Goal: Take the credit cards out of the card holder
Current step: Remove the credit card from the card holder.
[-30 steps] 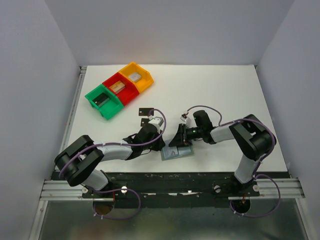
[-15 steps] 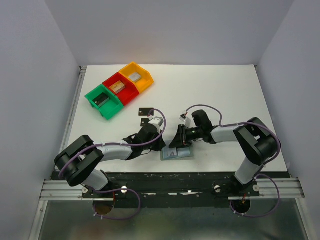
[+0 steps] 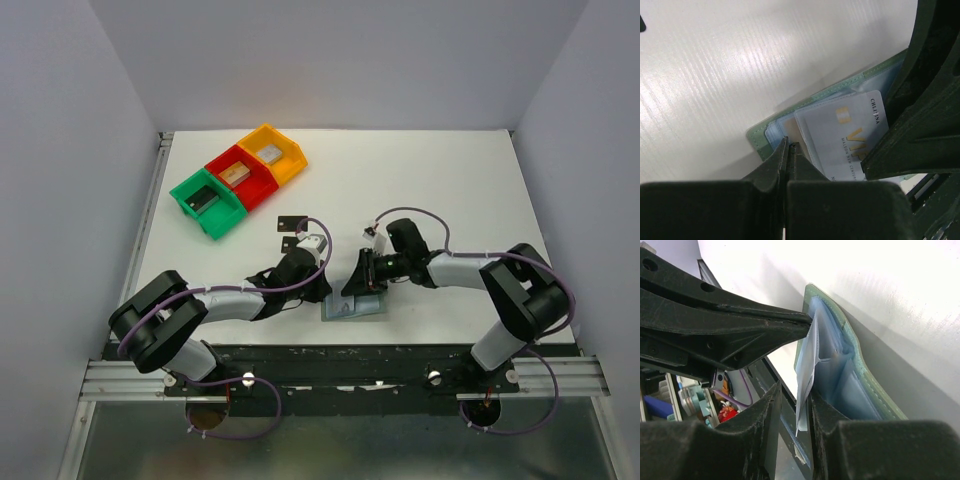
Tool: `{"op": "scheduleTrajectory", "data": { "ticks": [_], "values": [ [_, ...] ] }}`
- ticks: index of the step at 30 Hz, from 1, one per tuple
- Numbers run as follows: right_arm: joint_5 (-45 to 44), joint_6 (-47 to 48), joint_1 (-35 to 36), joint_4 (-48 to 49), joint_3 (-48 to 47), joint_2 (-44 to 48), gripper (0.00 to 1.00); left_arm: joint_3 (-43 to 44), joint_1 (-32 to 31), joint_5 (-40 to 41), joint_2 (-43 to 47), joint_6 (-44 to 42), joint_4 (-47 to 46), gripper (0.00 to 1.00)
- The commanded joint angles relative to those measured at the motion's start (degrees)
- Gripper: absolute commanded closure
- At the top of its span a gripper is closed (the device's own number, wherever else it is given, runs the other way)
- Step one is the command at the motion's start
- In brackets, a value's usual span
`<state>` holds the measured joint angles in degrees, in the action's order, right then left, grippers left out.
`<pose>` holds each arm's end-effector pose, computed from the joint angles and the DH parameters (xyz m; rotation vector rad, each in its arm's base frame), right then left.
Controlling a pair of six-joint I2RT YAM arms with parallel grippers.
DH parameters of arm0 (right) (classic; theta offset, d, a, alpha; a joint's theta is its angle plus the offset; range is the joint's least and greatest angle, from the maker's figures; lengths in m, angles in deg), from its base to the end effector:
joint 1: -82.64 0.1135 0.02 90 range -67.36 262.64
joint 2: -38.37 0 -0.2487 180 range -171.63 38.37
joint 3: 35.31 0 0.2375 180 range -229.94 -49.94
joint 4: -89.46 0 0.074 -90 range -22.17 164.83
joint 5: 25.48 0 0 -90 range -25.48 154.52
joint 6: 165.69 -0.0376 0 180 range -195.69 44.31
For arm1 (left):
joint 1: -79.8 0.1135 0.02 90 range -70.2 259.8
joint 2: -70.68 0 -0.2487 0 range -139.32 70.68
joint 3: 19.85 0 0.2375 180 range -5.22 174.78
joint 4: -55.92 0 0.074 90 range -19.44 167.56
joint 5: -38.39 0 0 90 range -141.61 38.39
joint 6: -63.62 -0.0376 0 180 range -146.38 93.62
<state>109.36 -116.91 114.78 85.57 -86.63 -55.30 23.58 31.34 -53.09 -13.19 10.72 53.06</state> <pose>0.2239 0.1720 0.1290 -0.2227 2.6149 1.4777 0.1734 -0.1972 0.1387 0.2487 2.3491 -0.8122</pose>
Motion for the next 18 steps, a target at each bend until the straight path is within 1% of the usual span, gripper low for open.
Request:
{"op": "scheduleTrajectory", "data": {
  "ticks": [1, 18],
  "values": [
    [-0.9, 1.0, -0.7, -1.7, -0.1, 2.5, 0.67, -0.8, -0.3, 1.0, -0.3, 0.1, 3.9, 1.0],
    [-1.4, 2.8, -2.3, -5.1, -0.6, 5.6, 0.7, -1.0, 0.3, 1.0, -0.7, 0.7, 4.0, 1.0]
  ]
}}
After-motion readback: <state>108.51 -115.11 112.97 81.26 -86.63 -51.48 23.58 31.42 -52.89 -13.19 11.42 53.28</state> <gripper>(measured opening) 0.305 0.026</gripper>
